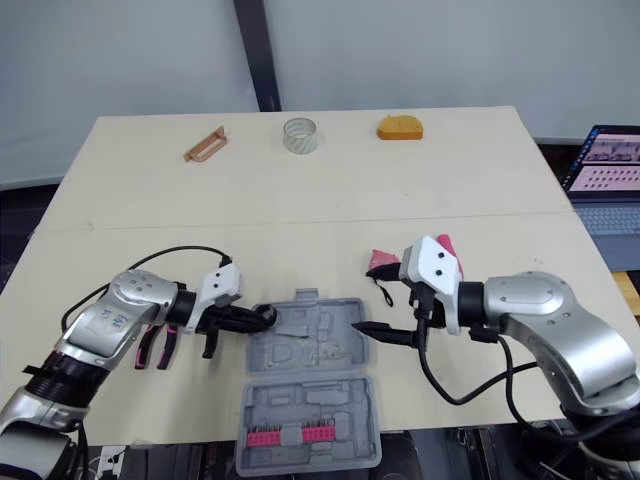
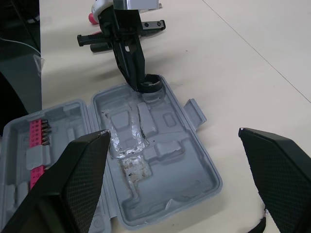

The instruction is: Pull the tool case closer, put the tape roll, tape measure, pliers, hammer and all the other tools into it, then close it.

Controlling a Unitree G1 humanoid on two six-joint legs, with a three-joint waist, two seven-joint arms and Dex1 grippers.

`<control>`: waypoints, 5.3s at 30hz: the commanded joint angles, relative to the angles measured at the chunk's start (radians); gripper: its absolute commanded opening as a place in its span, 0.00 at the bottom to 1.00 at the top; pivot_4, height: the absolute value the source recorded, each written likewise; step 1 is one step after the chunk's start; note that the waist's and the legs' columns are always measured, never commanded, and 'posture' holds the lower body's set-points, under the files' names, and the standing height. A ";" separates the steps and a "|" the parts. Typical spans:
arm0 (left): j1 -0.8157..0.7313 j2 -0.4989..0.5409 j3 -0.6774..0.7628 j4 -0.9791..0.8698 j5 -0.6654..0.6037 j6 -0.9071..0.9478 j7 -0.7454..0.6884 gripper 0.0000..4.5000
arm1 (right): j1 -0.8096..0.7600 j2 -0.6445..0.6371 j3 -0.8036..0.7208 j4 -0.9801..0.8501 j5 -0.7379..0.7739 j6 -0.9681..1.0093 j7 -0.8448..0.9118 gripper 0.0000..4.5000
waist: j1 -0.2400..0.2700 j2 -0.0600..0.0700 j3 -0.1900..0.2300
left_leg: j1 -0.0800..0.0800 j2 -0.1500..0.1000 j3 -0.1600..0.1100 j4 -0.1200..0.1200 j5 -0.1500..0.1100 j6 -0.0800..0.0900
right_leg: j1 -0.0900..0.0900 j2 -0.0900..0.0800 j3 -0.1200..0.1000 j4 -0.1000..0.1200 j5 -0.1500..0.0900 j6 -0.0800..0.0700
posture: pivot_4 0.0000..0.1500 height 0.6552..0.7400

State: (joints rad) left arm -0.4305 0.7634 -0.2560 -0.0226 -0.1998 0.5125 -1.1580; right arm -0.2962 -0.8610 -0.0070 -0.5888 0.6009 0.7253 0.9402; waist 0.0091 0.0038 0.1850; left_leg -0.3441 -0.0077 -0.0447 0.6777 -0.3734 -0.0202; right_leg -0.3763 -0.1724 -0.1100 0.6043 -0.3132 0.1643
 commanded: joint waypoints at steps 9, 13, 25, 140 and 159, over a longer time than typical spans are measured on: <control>0.010 -0.017 0.003 -0.001 0.009 -0.007 0.006 0.00 | 0.010 0.006 -0.008 -0.029 0.004 -0.024 -0.006 1.00 | 0.012 0.000 0.000 | 0.000 0.000 0.000 0.001 0.000 0.000 | 0.000 0.000 0.000 0.000 0.000 0.000 | 1.00 1.00; 0.006 -0.028 -0.001 0.021 0.018 -0.018 0.011 0.00 | 0.011 0.007 -0.008 -0.028 0.003 -0.026 -0.007 1.00 | 0.014 0.000 0.000 | -0.001 0.000 0.000 0.002 0.000 0.000 | 0.000 0.000 0.000 0.000 0.000 0.000 | 1.00 1.00; 0.000 -0.045 -0.005 0.042 0.031 -0.029 0.011 0.00 | 0.004 0.008 -0.008 -0.031 0.006 -0.015 -0.015 1.00 | 0.014 0.000 0.000 | -0.001 0.000 0.000 0.002 0.000 0.000 | 0.000 0.000 0.000 0.000 0.000 0.000 | 1.00 1.00; 0.213 -0.183 0.175 0.003 -0.054 -0.222 0.227 0.38 | -0.048 0.013 0.017 0.007 0.022 -0.004 0.005 1.00 | 0.014 0.000 0.000 | -0.002 0.001 -0.001 0.004 -0.001 0.000 | 0.000 0.001 0.000 0.000 0.001 -0.001 | 1.00 1.00; 0.203 -0.169 0.146 0.053 0.019 -0.271 0.241 0.38 | -0.048 0.017 0.020 0.011 0.018 -0.008 0.004 1.00 | 0.015 0.000 0.000 | -0.002 0.001 -0.001 0.004 -0.001 0.000 | 0.000 0.001 0.000 0.000 0.001 -0.001 | 1.00 1.00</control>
State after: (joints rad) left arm -0.2264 0.5917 -0.1115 0.0307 -0.1896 0.2538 -0.9181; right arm -0.3406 -0.8442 0.0296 -0.5642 0.6067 0.7389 0.9309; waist 0.0239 0.0037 0.1850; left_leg -0.3466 -0.0070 -0.0459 0.6822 -0.3740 -0.0201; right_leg -0.3764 -0.1714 -0.1104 0.6042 -0.3124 0.1633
